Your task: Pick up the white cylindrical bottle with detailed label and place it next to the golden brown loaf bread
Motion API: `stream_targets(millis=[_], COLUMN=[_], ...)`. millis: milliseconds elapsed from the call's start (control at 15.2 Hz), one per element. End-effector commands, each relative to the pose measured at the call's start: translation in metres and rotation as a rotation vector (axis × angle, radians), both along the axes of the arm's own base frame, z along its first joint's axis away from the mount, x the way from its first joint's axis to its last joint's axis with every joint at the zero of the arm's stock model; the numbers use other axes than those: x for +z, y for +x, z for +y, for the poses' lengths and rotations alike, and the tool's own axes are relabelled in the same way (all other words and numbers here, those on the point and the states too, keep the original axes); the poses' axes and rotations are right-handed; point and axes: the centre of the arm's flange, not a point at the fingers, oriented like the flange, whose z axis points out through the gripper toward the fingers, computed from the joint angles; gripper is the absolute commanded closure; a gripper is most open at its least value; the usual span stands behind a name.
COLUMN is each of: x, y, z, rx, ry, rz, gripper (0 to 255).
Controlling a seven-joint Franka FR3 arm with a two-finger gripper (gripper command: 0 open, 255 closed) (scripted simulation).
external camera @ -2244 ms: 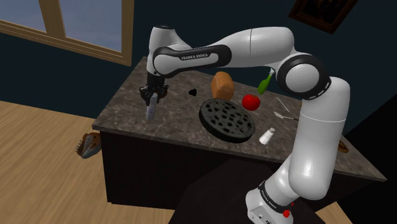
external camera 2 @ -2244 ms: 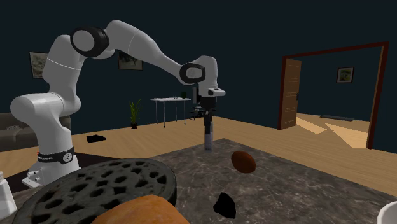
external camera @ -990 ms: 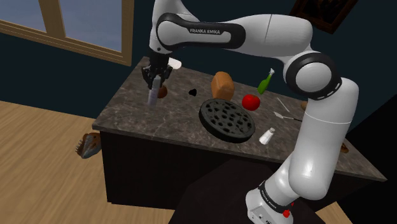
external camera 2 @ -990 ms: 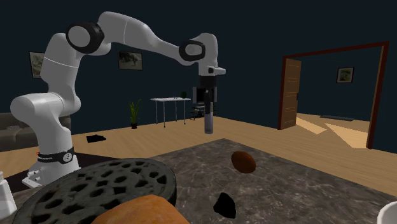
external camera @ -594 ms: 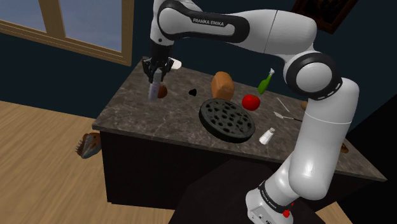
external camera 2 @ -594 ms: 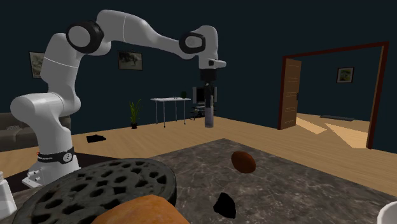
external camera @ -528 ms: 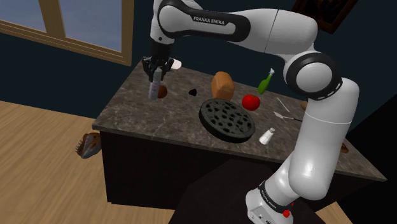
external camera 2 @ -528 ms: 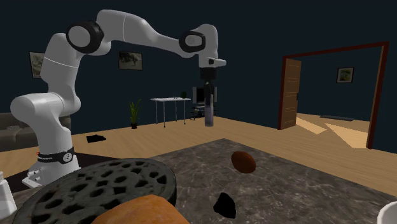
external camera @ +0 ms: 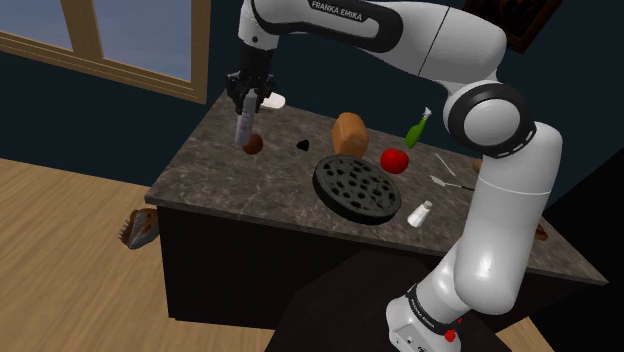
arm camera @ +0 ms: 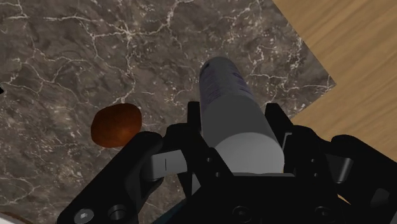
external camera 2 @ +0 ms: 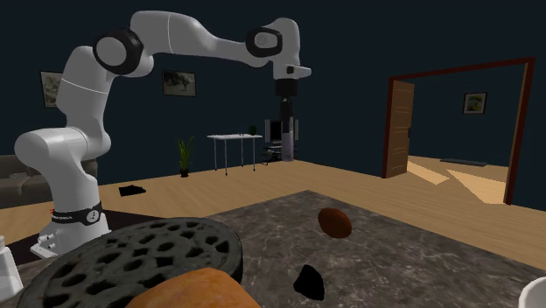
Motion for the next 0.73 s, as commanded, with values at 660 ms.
stream_targets(millis=[660], x=[0.052], y=[-0.004], z=[-0.026], rx=[0.0], ry=[0.0], rz=[0.0], gripper=[255])
